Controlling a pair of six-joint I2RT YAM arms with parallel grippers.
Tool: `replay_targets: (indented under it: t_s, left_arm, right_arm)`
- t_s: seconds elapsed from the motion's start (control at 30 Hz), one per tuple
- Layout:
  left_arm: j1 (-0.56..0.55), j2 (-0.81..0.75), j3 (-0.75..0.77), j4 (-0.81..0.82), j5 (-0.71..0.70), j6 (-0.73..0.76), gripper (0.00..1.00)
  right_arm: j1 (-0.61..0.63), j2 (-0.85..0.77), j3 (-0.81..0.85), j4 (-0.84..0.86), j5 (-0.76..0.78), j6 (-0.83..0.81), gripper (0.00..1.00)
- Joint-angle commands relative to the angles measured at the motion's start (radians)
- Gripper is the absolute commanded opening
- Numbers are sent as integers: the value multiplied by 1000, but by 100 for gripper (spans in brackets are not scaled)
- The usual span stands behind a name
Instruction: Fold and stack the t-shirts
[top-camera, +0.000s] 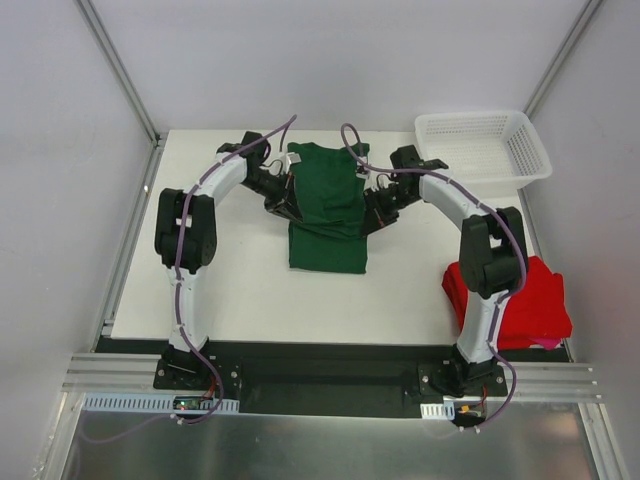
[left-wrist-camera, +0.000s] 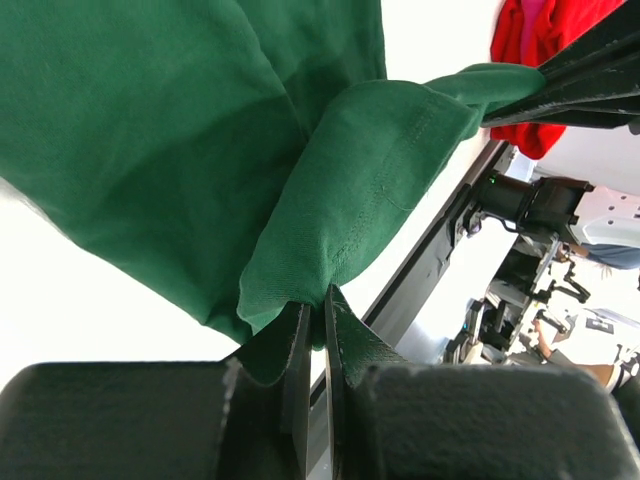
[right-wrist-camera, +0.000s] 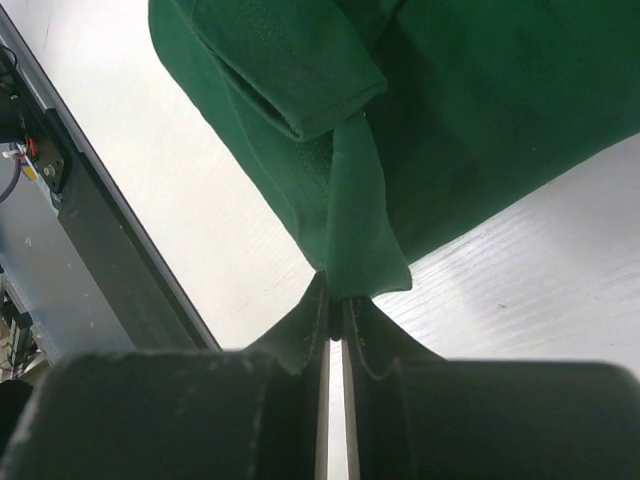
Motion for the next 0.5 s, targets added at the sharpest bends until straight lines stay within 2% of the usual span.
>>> replay_targets:
  t_s: [0.0, 0.47]
  left_arm:
    - [16, 20, 57, -19, 20, 0, 0]
    - [45, 57, 81, -36, -3, 39, 0]
  right_arm:
    - [-12, 20, 65, -26, -32, -34, 1]
    - [-29, 84, 137, -38, -26, -57, 1]
